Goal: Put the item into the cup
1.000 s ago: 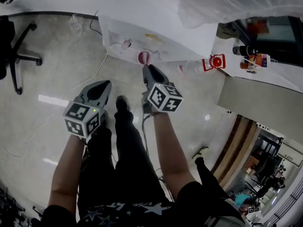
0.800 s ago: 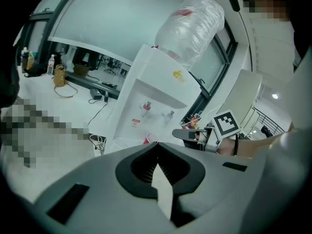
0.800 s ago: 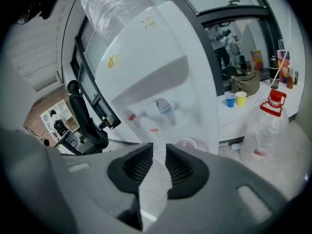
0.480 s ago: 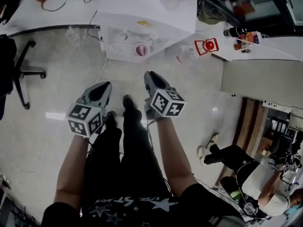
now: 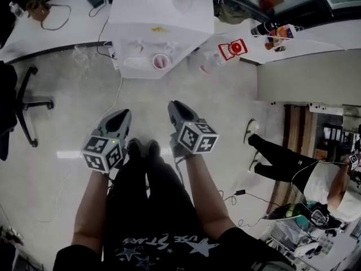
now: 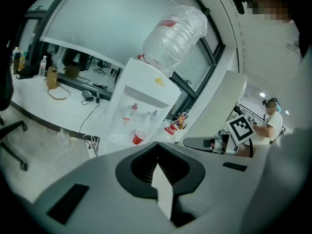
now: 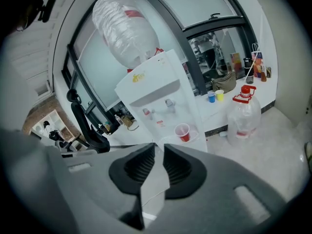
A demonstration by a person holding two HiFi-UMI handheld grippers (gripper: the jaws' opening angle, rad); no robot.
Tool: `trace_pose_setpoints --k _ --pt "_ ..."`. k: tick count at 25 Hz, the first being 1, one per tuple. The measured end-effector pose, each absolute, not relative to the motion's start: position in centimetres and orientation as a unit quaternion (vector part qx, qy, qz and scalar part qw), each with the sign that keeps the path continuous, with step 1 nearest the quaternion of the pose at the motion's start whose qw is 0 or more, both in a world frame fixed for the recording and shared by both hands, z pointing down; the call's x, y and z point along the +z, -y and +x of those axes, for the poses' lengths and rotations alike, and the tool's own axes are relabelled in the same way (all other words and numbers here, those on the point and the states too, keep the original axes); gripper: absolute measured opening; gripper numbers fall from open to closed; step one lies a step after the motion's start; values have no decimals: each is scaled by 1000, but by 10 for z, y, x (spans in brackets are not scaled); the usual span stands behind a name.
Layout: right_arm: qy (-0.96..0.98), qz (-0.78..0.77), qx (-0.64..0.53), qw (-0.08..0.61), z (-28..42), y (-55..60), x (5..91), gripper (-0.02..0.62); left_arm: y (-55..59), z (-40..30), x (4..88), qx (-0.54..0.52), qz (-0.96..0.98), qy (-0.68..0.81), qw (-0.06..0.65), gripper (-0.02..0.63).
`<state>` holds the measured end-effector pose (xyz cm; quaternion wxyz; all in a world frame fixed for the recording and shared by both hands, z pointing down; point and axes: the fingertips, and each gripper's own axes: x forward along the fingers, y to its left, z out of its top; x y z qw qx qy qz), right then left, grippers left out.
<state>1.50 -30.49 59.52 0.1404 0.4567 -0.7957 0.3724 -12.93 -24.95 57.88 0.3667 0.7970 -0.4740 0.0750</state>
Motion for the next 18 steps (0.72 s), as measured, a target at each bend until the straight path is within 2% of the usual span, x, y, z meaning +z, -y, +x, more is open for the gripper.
trace_pose_setpoints --k 2,5,18 --pt "793 459 374 142 16 301 595 8 247 -129 578 86 800 476 356 6" --pt "797 452 376 142 15 299 595 8 245 -128 574 106 807 478 330 6" --pt "823 407 378 115 40 233 559 0 183 -68 530 78 816 473 324 6"
